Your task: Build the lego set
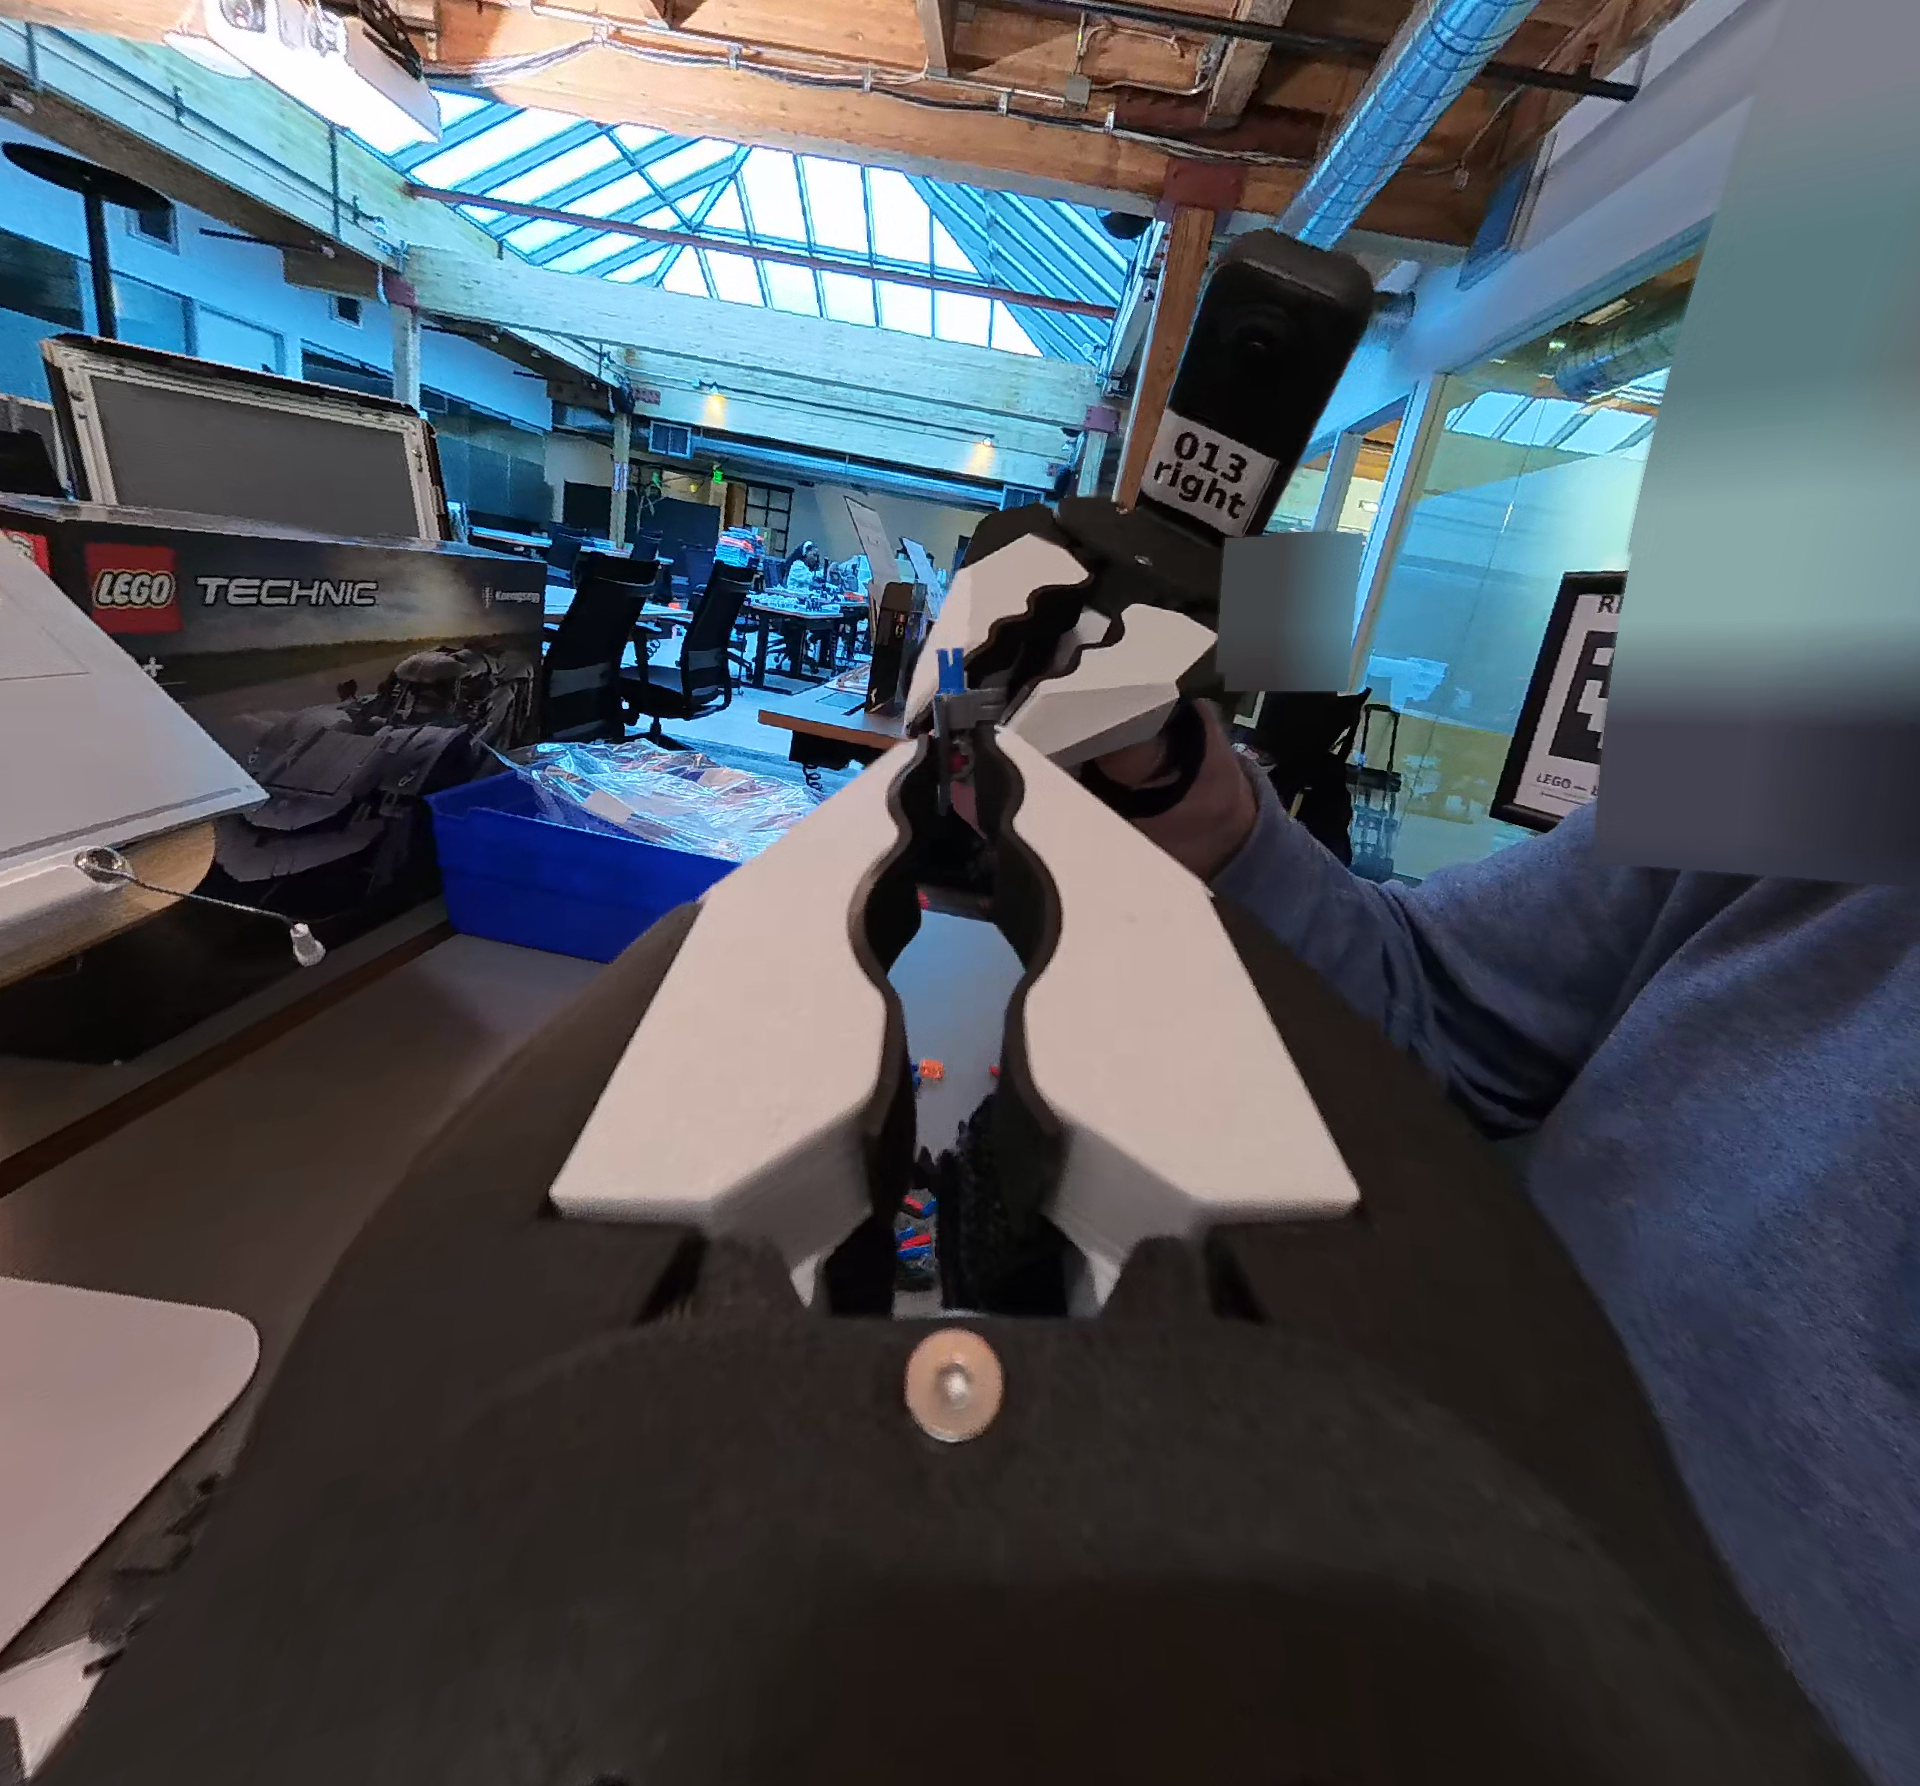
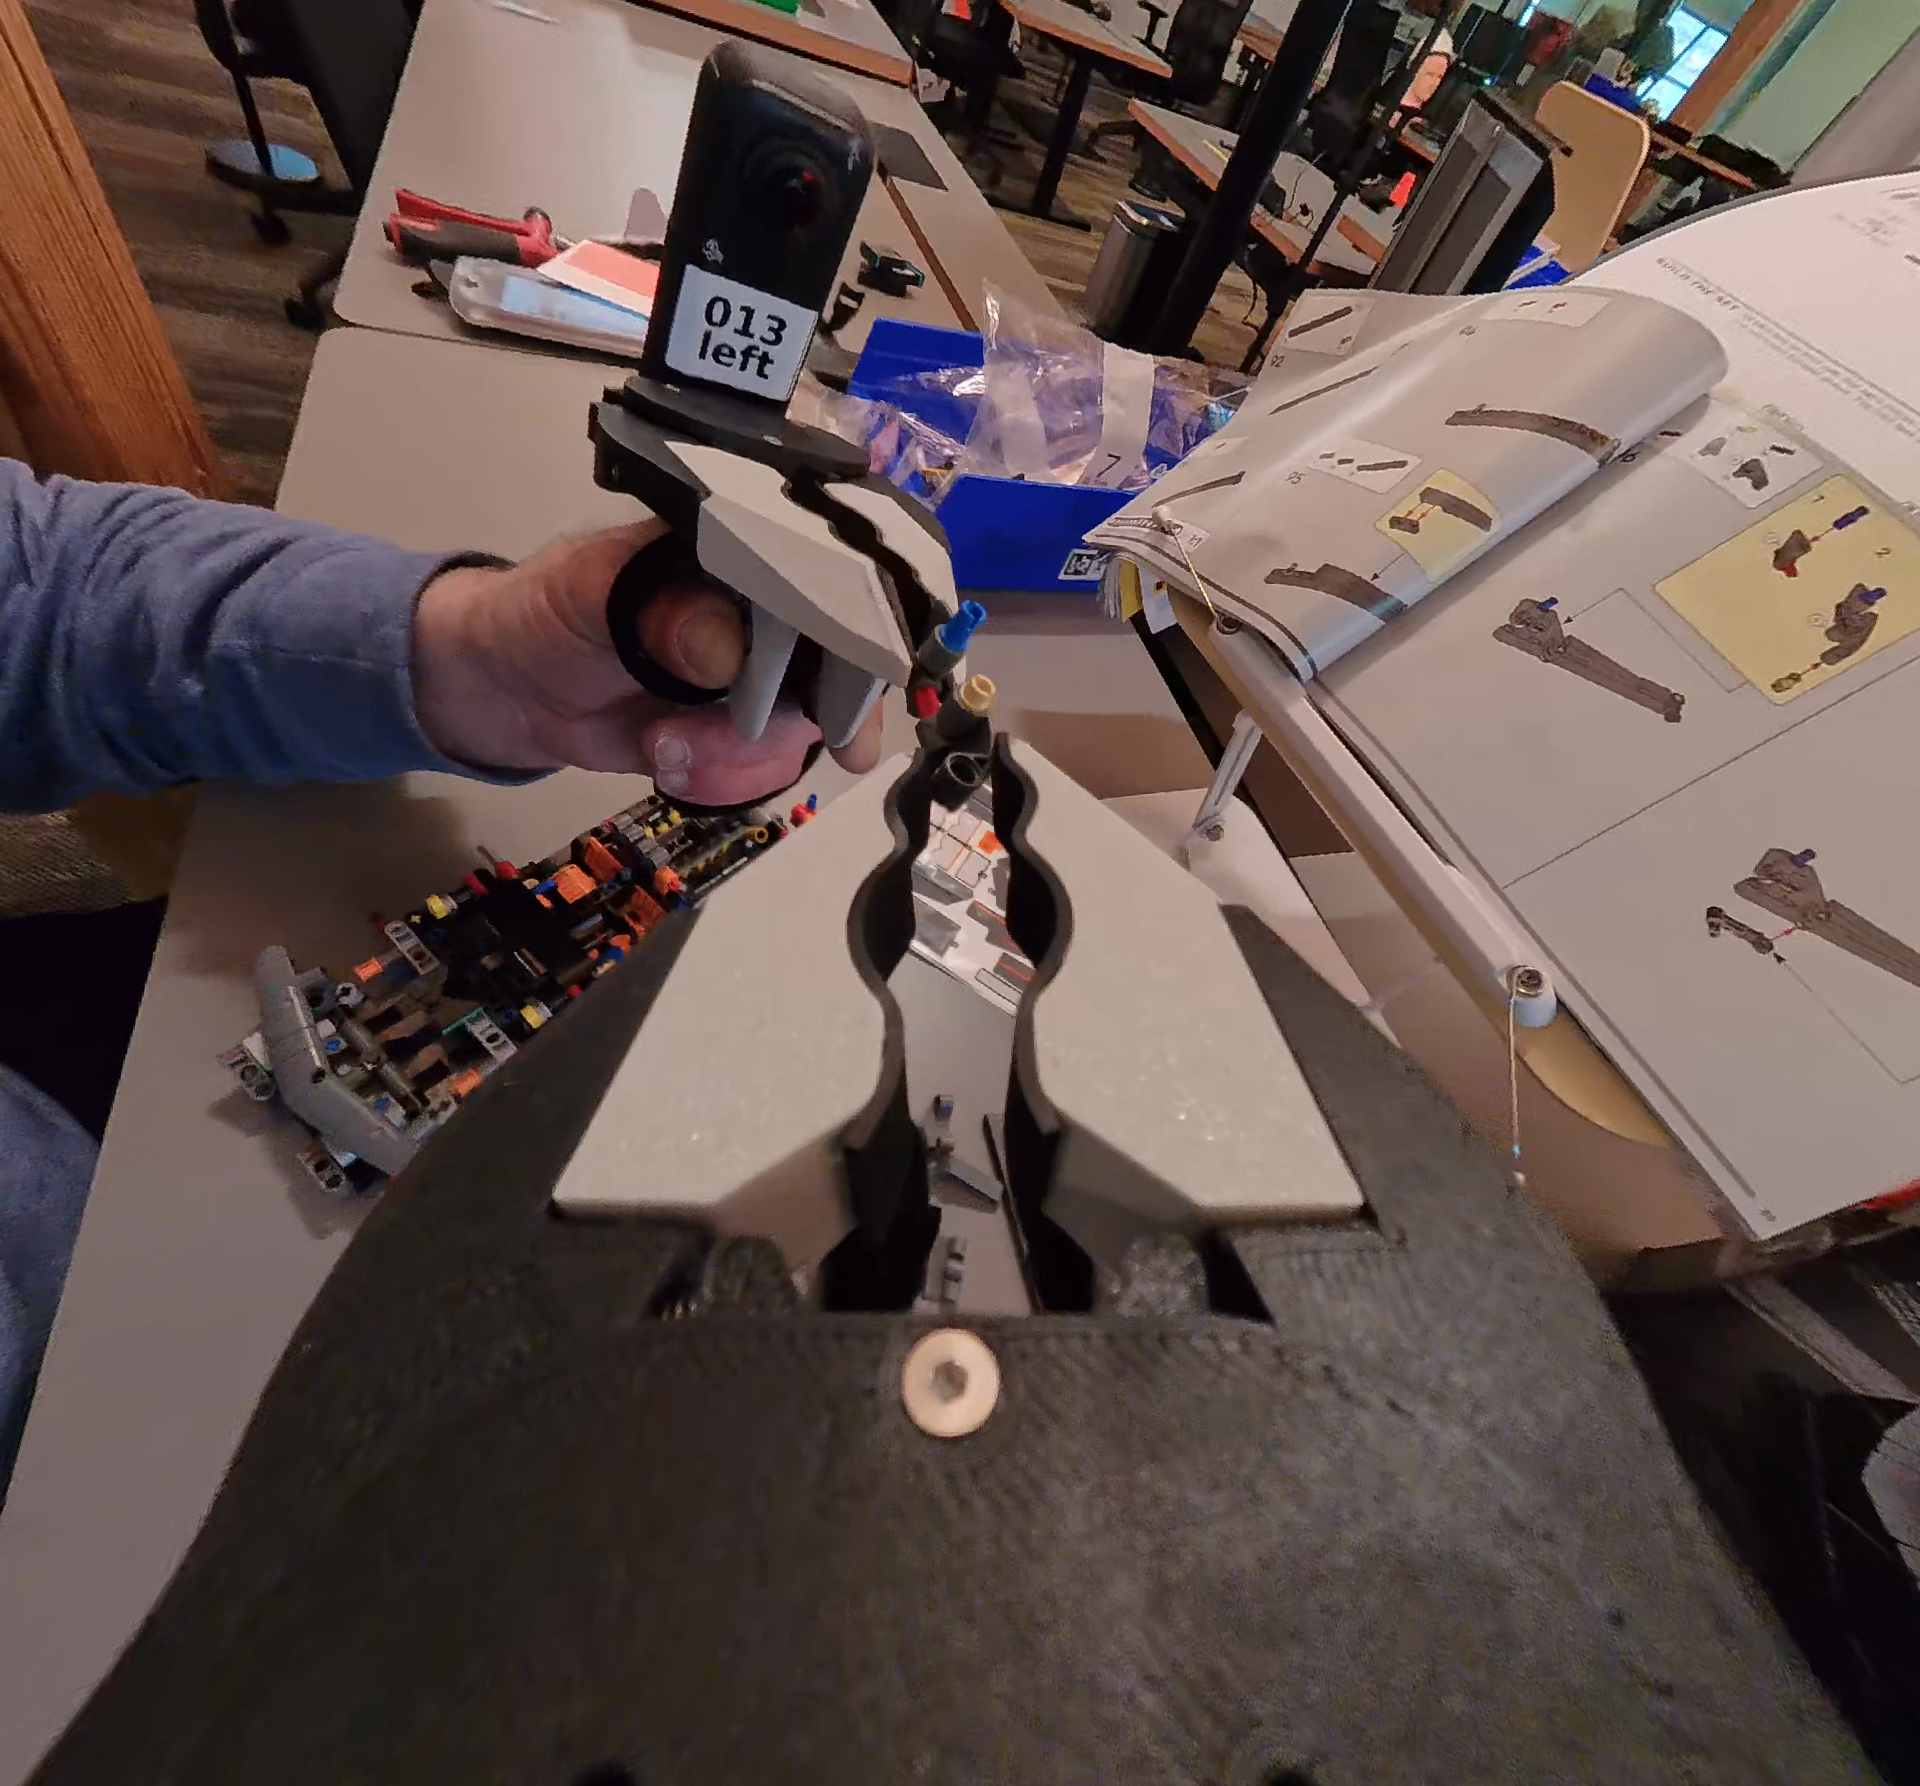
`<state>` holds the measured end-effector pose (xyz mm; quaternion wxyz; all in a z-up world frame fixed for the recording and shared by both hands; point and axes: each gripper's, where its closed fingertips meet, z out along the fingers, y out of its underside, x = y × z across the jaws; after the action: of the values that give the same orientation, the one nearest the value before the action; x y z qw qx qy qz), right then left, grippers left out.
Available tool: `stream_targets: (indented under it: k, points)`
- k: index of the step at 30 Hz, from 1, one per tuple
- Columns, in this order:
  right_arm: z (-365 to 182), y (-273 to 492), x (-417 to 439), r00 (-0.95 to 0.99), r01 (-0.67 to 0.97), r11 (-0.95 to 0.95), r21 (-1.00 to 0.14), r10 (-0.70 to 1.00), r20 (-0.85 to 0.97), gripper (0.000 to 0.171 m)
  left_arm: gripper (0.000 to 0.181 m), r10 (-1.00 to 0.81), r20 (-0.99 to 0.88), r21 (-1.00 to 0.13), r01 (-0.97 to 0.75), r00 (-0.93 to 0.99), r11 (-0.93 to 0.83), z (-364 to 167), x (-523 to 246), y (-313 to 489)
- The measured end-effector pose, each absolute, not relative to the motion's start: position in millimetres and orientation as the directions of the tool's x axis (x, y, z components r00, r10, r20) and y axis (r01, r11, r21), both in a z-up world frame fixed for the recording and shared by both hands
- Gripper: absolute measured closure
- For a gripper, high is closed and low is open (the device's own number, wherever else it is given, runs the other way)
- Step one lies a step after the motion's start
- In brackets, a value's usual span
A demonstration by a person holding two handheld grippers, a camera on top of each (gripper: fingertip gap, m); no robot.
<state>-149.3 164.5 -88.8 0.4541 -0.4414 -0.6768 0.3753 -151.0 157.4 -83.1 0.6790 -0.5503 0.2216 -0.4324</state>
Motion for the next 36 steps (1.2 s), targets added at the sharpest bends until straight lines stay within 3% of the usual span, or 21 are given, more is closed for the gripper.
stream_targets:
  k: [30,34,36]
  points:
    - [-71.5,155.3,-149.2,-0.210,0.111,0.139,-0.984,0.971,0.114,0.165,0.176,-0.812,0.124,-0.944,0.321,0.570,0.080,-83.0,-137.0,155.1]
    - [-69.6,165.1,-144.3,-0.158,0.112,0.195,-0.974,0.971,0.177,0.145,0.176,-0.820,0.142,-0.928,0.362,0.555,0.084,-74.5,-142.5,151.5]
    - [-71.5,165.3,-141.8,-0.129,0.135,0.263,-0.955,0.961,0.246,0.144,0.176,-0.824,0.156,-0.922,0.380,0.544,0.076,-72.8,-141.3,150.2]
